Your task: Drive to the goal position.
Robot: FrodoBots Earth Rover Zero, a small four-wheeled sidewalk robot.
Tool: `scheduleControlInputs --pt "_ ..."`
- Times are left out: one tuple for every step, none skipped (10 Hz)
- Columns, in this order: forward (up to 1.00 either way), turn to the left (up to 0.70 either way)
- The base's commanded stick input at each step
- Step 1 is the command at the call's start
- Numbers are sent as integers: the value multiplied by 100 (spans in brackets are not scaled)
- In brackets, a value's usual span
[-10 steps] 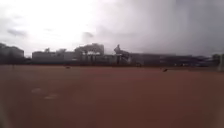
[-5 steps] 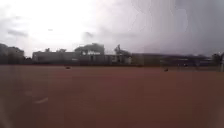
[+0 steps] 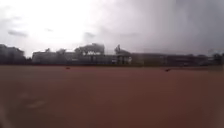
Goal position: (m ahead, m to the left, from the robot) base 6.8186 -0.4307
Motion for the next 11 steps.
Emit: scheduleControlInputs --pt "50 0" --pt "50 0" --pt "50 0" --pt "50 0" --pt "50 0" --pt "50 0" --pt "50 0" --pt "50 0" --pt "50 0" --pt "50 0" --pt "50 0"
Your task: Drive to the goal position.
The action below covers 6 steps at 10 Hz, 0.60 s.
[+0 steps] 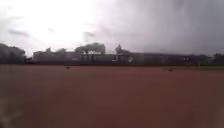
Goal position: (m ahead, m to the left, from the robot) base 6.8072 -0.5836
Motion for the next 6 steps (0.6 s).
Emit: scheduleControlInputs --pt "50 0" --pt "50 0" --pt "50 0" --pt "50 0" --pt "50 0" --pt "50 0"
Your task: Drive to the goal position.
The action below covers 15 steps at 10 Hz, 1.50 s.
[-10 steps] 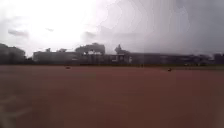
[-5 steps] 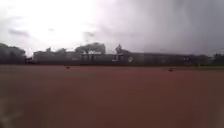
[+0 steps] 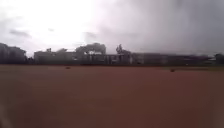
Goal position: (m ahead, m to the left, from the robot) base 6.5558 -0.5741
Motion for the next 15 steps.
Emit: scheduleControlInputs --pt "50 0" --pt "50 0" --pt "50 0" --pt "50 0" --pt "50 0" --pt "50 0" --pt "50 0" --pt "50 0" --pt "50 0" --pt "50 0" --pt "50 0" --pt "50 0" --pt "50 0" --pt "50 0" --pt "50 0"
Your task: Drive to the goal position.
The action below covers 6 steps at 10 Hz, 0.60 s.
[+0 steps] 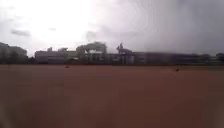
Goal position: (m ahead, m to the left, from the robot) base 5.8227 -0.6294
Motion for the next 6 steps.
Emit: scheduleControlInputs --pt "50 0" --pt "50 0" --pt "50 0" --pt "50 0" --pt "50 0" --pt "50 0"
